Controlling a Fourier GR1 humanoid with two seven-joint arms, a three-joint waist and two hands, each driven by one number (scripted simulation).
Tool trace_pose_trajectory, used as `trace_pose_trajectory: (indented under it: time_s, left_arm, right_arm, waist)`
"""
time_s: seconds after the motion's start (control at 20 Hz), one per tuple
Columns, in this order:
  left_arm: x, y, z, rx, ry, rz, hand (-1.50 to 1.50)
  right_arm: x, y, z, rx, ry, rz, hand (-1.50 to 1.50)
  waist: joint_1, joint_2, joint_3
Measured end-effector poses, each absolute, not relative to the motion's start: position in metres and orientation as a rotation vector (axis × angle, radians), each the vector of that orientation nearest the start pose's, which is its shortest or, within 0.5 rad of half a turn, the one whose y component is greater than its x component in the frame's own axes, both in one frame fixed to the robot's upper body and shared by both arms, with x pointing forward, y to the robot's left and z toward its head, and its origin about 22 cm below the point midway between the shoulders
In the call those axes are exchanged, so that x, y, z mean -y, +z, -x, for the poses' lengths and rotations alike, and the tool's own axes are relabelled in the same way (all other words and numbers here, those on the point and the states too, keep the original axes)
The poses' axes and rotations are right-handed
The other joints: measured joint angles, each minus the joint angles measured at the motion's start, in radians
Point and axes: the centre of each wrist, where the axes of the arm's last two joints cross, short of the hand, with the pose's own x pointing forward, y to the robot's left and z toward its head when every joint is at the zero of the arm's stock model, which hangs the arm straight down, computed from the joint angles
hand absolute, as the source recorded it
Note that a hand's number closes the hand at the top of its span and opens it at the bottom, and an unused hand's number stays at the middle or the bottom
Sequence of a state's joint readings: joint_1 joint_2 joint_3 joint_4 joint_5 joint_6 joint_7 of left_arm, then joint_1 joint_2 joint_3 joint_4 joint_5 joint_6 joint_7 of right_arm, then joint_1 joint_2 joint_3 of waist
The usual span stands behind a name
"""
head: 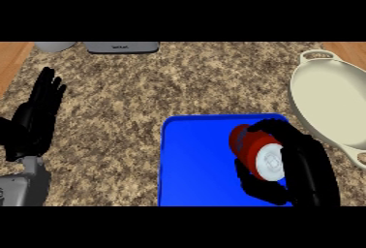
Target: Pick the can from the tray and place it in the pot
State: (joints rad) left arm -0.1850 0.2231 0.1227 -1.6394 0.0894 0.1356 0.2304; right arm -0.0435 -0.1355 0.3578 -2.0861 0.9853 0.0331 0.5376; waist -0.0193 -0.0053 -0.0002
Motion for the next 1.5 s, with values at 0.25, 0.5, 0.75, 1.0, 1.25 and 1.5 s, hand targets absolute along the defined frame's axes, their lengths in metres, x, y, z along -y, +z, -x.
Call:
trace_pose_trajectory:
  time_s: [0.25,0.5,0.75,1.0,1.25,1.5]
  left_arm:
    - [-0.283,0.081,-0.279,1.604,0.073,-0.207,0.00]
    - [-0.273,0.078,-0.280,1.609,0.070,-0.207,0.00]
    - [-0.275,0.076,-0.280,1.609,0.066,-0.202,0.00]
    - [-0.276,0.079,-0.287,1.615,0.070,-0.197,0.00]
    - [-0.269,0.082,-0.284,1.624,0.056,-0.192,0.00]
    - [-0.269,0.089,-0.284,1.623,0.051,-0.183,0.00]
  right_arm:
    - [0.199,0.148,-0.198,1.644,0.501,1.012,1.50]
    - [0.237,0.163,-0.211,1.624,0.390,1.069,1.50]
    - [0.279,0.165,-0.231,1.613,0.322,1.056,1.50]
    - [0.312,0.151,-0.259,1.590,0.267,1.041,1.50]
    - [0.345,0.137,-0.284,1.572,0.252,1.107,1.50]
    - [0.388,0.120,-0.296,1.434,0.358,1.378,1.50]
  waist:
    - [0.009,0.003,0.000]
    - [0.015,0.005,0.000]
    - [0.018,0.005,0.000]
    - [0.021,0.006,0.001]
    - [0.030,0.009,0.001]
    - [0.042,0.014,0.001]
